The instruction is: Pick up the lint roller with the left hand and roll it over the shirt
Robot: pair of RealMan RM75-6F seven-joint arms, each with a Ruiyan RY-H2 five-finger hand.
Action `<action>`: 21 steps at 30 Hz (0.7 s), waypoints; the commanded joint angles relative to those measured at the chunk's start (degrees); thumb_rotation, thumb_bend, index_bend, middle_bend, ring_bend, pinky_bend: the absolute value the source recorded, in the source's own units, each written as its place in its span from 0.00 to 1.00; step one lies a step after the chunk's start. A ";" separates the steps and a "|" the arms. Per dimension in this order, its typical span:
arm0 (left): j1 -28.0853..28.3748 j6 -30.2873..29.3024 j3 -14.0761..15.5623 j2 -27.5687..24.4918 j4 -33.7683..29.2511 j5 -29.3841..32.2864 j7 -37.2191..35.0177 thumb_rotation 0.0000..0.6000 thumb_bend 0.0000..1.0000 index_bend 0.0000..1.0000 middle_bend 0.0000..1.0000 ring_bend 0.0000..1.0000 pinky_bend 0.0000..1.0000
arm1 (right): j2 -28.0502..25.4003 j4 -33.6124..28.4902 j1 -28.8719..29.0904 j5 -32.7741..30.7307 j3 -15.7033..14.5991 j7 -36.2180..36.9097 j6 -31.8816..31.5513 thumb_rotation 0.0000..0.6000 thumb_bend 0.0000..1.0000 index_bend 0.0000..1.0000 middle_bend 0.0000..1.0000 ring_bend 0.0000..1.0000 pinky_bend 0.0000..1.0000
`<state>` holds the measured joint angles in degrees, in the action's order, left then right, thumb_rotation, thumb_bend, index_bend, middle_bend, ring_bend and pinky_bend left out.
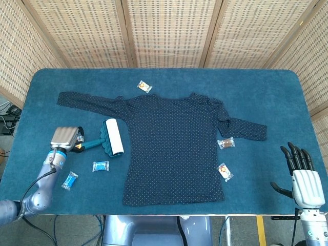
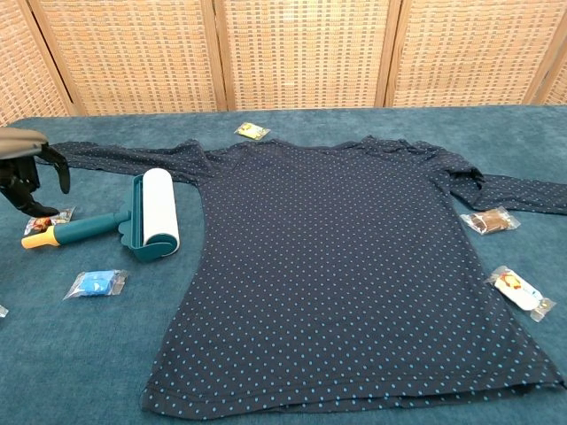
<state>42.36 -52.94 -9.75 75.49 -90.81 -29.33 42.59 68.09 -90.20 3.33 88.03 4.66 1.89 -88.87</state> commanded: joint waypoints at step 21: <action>4.72 -3.43 3.46 8.14 7.01 5.19 3.80 1.00 0.30 0.41 0.89 0.82 0.73 | -0.62 -0.01 -0.54 0.37 0.33 2.37 -1.51 1.00 0.13 0.00 0.00 0.00 0.00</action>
<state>47.00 -56.38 -6.40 83.48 -83.95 -24.26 46.35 67.48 -90.20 2.79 88.41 5.00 4.25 -90.38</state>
